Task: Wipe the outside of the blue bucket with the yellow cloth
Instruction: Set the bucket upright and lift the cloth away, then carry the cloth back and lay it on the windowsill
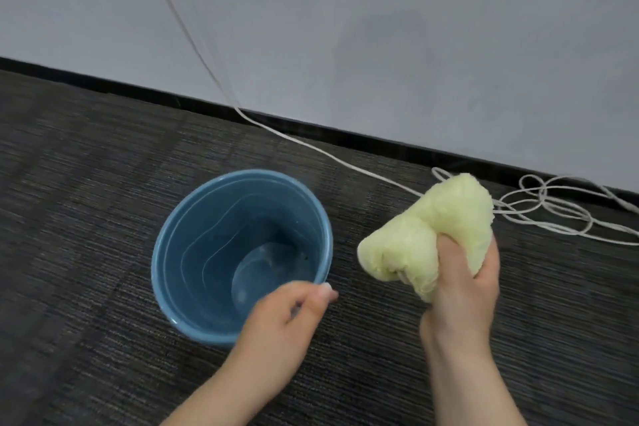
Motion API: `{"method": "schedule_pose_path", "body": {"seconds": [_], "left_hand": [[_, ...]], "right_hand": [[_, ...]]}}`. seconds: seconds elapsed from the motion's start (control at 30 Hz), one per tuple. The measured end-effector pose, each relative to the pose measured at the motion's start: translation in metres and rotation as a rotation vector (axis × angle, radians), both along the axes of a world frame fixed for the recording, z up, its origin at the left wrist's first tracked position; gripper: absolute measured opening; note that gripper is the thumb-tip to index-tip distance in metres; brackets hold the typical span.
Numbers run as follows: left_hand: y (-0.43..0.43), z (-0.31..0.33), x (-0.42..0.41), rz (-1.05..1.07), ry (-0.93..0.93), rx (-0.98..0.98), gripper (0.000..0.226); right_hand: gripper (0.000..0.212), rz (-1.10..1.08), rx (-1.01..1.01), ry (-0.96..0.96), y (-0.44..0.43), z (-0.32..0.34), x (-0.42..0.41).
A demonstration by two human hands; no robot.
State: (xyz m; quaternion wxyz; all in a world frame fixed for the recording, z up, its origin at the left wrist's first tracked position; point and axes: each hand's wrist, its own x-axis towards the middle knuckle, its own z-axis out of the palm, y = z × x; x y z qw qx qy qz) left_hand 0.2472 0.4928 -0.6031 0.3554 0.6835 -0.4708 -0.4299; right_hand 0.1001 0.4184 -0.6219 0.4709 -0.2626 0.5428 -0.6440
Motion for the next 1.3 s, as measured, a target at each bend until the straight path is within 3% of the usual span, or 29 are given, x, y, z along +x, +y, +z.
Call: {"method": "schedule_pose_path", "body": {"seconds": [0.13,0.23,0.33,0.47,0.63,0.8,0.9,1.03,1.13,1.23,1.3], "left_hand": [[-0.014,0.082,-0.040,-0.085,0.426,0.242,0.061],[-0.026,0.148,-0.050,0.068,0.595,0.291,0.060],[-0.034,0.208,-0.045,0.266,0.622,0.295,0.067],[-0.037,0.293,-0.038,0.332,0.750,0.260,0.067],[-0.045,0.397,-0.018,0.399,0.878,0.144,0.042],[-0.054,0.490,0.004,0.267,0.817,-0.063,0.040],[-0.060,0.529,0.011,0.177,0.764,-0.167,0.031],[-0.068,0.567,0.001,0.107,0.806,-0.263,0.031],[-0.080,0.587,-0.014,0.044,0.835,-0.308,0.034],[-0.101,0.596,-0.032,-0.027,0.895,-0.282,0.037],[-0.122,0.600,-0.045,-0.060,1.043,-0.236,0.039]], "right_hand": [[0.051,0.060,-0.080,0.017,0.010,0.075,0.000],[0.062,0.122,-0.085,0.081,0.017,0.136,0.003],[0.069,0.200,-0.018,0.145,0.029,0.201,0.008],[0.074,0.284,0.040,0.138,0.040,0.290,0.014],[0.071,0.386,0.077,0.132,0.044,0.396,0.021],[0.080,0.244,0.099,0.137,0.027,0.493,0.000],[0.071,0.409,0.001,0.238,0.016,0.547,-0.011],[0.097,0.650,-0.054,0.063,0.017,0.589,-0.008],[0.086,0.635,-0.086,-0.199,0.013,0.600,-0.007],[0.051,0.526,-0.161,-0.186,-0.009,0.615,-0.024],[0.037,0.410,-0.169,-0.159,-0.032,0.623,-0.044]]}}
